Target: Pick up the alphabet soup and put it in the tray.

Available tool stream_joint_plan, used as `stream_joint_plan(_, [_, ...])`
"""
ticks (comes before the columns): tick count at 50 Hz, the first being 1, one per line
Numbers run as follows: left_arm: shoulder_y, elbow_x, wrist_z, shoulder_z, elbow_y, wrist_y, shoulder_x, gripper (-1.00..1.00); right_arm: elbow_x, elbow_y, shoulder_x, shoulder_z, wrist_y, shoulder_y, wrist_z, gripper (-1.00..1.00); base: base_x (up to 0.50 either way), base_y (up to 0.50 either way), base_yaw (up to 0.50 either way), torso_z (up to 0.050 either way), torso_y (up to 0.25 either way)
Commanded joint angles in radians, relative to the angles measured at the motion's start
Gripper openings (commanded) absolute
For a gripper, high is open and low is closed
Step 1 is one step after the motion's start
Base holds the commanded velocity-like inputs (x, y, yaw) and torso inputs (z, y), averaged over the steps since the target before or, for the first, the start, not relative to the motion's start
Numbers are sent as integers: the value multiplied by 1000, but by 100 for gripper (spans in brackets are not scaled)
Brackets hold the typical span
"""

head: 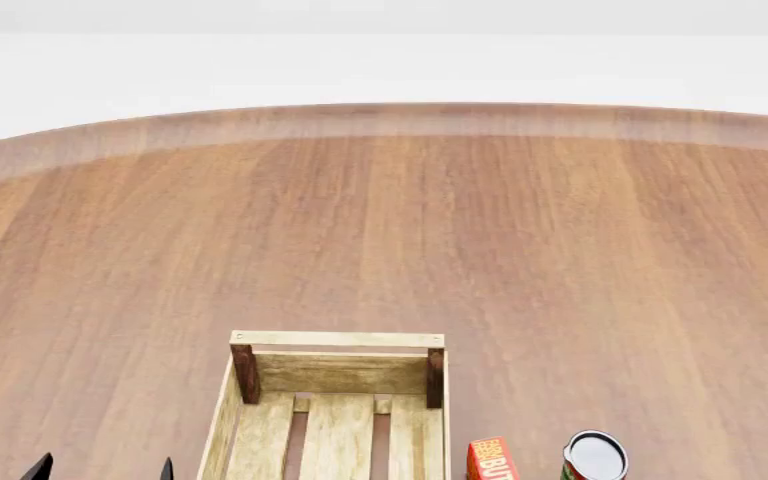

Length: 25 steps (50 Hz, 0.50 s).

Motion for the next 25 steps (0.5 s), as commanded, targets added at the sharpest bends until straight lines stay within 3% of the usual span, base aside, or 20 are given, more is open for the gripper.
stream_joint_plan(1, [-3,-4,-4,5,-2,0,-3,100,-16,48,1,-23,-16,20,2,100,0,0,0,0,0])
stream_joint_plan(25, [-5,-10,-13,15,-3,0,-10,100,-60,133,-5,-94,-58,50,7,100,0,0,0,0,0])
